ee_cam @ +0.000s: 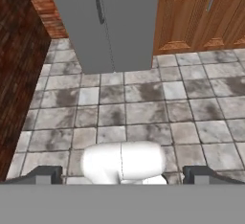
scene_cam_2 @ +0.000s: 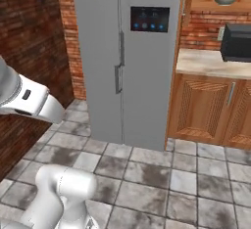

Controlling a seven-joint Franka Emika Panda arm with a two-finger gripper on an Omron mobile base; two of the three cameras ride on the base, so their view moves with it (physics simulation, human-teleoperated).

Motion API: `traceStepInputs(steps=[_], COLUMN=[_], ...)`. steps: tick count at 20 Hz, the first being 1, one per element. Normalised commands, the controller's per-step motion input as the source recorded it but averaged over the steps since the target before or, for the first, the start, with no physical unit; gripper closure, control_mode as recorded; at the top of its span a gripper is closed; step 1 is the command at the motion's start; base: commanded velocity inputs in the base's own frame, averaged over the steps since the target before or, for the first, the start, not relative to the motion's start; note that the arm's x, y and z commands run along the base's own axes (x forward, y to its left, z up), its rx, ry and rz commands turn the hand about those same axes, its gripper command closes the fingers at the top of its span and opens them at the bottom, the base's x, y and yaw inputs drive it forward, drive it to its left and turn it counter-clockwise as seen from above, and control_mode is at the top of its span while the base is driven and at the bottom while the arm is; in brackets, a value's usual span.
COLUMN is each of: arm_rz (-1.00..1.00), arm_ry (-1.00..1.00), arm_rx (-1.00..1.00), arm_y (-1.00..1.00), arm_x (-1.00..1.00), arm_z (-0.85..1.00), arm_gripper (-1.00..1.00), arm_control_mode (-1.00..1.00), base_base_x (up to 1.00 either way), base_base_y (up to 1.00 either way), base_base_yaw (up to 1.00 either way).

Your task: Pick up the bowls from the cabinet and place each bowl in front of a stool on the dining counter.

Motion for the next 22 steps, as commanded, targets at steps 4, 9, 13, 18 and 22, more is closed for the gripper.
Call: traceStepInputs(steps=[4,9,13,18,22], arm_rz=[0.0,0.0,0.0,0.0,0.0], arm_ry=[0.0,0.0,0.0,0.0,0.0], arm_rx=[0.0,0.0,0.0,0.0,0.0], arm_y=[0.0,0.0,0.0,0.0,0.0], arm_x=[0.0,0.0,0.0,0.0,0.0], arm_z=[0.0,0.0,0.0,0.0,0.0], arm_gripper=[-1.0,-1.0,-1.0,-1.0,-1.0], arm_control_mode=[1.0,1.0,1.0,1.0,1.0], base_base_x=[1.0,0.8,0.59,0.53,0.58], base_base_y=[-0.95,-1.0,-1.0,-1.0,-1.0], base_base_yaw=[0.0,0.03,0.06,0.06,0.02])
